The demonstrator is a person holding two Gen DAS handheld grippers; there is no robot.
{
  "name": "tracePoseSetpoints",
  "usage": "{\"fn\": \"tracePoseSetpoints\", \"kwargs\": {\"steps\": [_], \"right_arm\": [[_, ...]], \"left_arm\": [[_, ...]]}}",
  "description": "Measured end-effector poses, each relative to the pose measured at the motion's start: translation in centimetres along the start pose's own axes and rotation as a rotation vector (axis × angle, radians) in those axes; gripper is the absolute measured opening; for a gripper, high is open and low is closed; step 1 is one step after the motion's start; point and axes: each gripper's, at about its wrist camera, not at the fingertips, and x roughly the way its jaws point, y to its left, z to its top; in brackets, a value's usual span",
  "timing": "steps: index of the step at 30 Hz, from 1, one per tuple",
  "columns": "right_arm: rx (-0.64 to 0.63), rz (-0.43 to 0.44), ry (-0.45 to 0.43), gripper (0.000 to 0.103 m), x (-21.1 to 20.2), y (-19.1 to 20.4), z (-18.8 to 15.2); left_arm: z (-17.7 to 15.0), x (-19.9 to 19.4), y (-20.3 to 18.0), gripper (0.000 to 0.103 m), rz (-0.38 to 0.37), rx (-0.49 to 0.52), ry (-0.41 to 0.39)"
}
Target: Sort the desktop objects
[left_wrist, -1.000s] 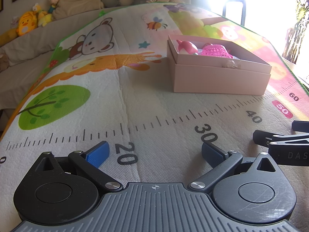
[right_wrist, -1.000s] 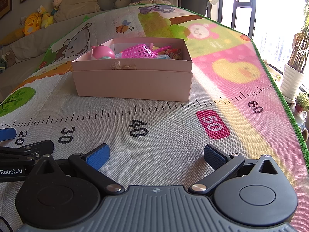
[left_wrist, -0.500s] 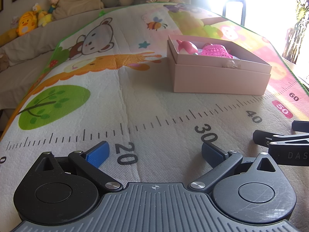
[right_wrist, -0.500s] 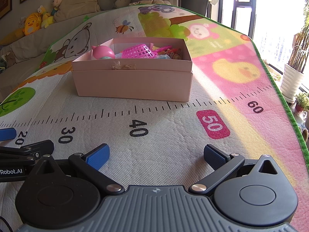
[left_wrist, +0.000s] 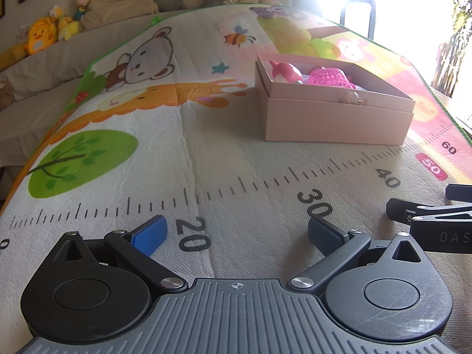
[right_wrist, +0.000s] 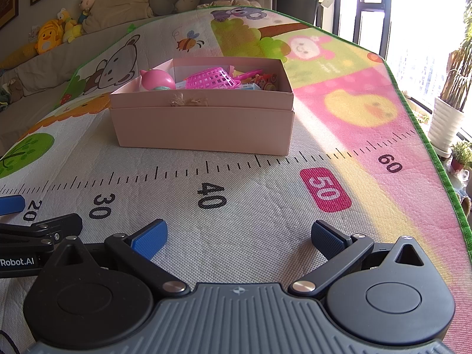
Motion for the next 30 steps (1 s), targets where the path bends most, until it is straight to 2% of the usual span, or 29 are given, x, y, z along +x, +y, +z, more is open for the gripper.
{"fn": "tracePoseSetpoints", "kwargs": {"steps": [30], "right_arm": [[0.000,0.000,0.000,0.103,-0.04,-0.03,-0.02]], "left_arm": [[0.08,0.13,0.05,0.103,-0.007,0.007,0.005]]}}
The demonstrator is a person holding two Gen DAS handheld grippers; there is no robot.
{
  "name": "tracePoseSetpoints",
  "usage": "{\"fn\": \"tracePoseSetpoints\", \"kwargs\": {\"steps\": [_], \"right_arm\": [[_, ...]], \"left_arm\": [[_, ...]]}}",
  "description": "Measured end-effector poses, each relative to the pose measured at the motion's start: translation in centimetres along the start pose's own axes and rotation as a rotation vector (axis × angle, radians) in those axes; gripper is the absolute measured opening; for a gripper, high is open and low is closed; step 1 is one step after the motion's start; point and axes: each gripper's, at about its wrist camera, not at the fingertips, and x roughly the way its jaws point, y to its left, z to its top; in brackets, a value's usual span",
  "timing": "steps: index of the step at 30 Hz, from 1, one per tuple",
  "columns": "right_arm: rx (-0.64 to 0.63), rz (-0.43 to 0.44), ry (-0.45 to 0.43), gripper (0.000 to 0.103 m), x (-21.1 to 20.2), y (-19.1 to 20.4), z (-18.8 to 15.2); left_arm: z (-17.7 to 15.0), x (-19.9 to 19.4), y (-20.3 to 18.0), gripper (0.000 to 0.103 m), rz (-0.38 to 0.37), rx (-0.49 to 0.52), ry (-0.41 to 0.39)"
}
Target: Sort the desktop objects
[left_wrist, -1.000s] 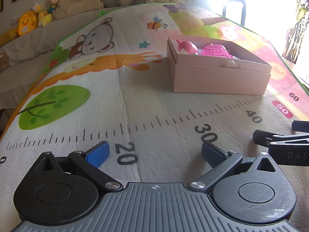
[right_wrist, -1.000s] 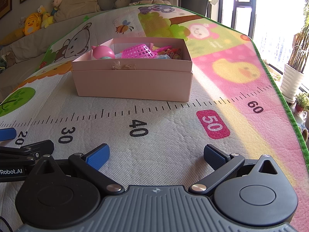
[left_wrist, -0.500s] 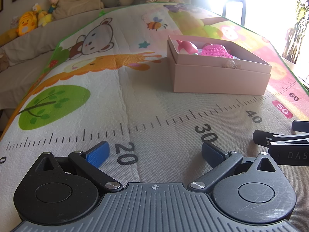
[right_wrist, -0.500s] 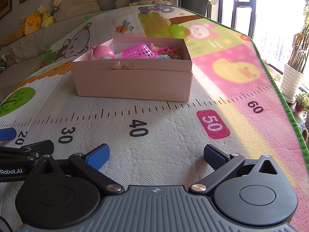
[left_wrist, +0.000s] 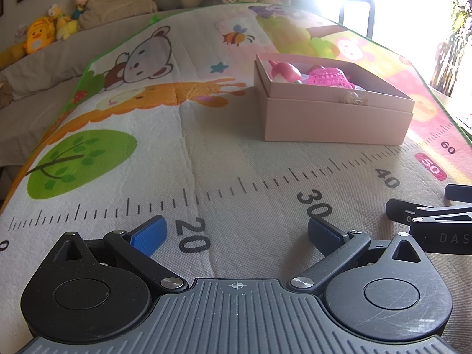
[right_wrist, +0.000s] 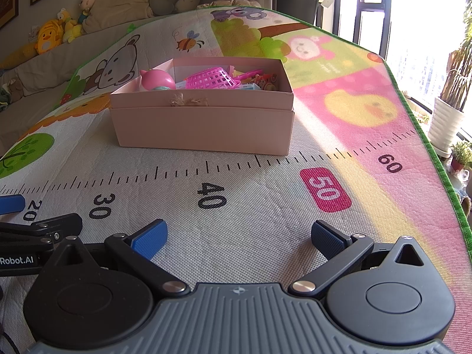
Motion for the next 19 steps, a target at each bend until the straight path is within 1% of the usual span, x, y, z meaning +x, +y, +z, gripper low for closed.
{"fn": "tracePoseSetpoints", "kwargs": {"steps": [9,19], "right_arm": [[0.000,0.000,0.000,0.103,0.04,0.03,0.02],[0.000,0.000,0.000,0.103,0.05,0.05,0.02]], "left_arm": [[0.49,0.16,0.46,0.103,-0.021,0.014,0.047],[0.48,0.03,0.46,0.103,-0.021,0.004,0.049]]}}
